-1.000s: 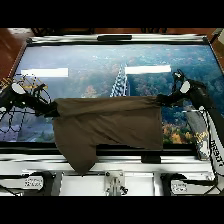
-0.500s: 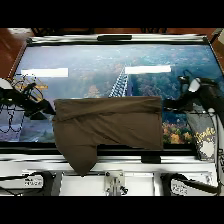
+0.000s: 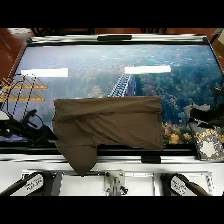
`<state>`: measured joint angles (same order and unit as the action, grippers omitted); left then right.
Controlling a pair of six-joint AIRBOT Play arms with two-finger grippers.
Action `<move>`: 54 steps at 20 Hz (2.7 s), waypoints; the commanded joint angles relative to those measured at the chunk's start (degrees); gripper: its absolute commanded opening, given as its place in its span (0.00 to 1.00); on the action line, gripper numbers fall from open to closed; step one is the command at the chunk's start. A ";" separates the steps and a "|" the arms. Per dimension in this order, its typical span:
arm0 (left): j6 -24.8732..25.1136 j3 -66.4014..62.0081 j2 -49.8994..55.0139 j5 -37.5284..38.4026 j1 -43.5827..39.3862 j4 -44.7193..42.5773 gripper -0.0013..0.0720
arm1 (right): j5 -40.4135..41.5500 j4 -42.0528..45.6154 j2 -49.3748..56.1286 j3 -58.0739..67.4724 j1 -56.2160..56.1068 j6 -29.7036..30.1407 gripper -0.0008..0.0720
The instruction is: Fold the shirts.
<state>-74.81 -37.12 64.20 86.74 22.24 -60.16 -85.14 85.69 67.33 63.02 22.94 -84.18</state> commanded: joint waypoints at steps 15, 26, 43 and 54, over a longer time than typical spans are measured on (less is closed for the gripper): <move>2.12 12.52 -1.03 -12.92 -6.71 1.14 0.61 | 1.40 -4.85 -0.83 -0.63 1.64 -2.16 0.74; 2.12 12.57 -2.01 -9.07 -9.99 1.75 0.07 | 12.11 -20.02 -0.81 -27.69 -6.80 8.00 0.93; 2.12 8.41 -2.21 -6.60 -9.99 1.73 0.07 | 16.81 -24.81 0.00 -32.54 -7.93 5.60 0.23; 1.49 -19.58 2.51 -1.14 -6.29 -0.83 0.07 | 19.82 -21.75 5.68 -6.14 -12.85 9.16 0.08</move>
<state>-72.69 -48.77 63.79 84.90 15.03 -60.66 -68.77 61.41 69.54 48.58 12.75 -74.00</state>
